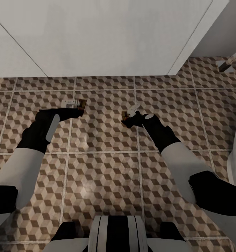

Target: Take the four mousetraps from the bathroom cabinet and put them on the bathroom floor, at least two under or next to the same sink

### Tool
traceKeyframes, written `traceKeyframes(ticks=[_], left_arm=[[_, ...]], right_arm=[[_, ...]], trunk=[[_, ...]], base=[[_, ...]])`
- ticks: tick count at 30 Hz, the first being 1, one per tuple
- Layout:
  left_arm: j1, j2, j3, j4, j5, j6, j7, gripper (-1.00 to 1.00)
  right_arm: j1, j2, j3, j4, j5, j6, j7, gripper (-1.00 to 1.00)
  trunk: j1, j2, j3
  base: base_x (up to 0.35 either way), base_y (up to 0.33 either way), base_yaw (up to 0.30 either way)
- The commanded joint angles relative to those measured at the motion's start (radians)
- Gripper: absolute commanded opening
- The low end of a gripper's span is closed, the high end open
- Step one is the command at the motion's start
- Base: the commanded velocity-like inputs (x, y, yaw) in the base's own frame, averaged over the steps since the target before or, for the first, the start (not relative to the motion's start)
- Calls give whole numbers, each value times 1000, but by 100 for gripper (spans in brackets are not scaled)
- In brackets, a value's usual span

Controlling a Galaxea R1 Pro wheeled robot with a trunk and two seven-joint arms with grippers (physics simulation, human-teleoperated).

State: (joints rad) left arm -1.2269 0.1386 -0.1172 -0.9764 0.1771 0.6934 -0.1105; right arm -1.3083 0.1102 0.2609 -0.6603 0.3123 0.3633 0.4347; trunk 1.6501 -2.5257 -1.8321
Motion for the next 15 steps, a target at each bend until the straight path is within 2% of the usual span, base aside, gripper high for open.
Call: traceKeyframes(ticks=[1,15], left_arm=[[0,1,-2,5,5,4,5,-100],[0,1,-2,94,5,-2,2,-100]], right_arm=[[0,0,-1,-1,10,4,6,-100],[0,7,-5,1,8,5,0,-100]], trunk=[[0,0,-1],[0,0,-1]], base=[[0,0,0],[0,0,0]])
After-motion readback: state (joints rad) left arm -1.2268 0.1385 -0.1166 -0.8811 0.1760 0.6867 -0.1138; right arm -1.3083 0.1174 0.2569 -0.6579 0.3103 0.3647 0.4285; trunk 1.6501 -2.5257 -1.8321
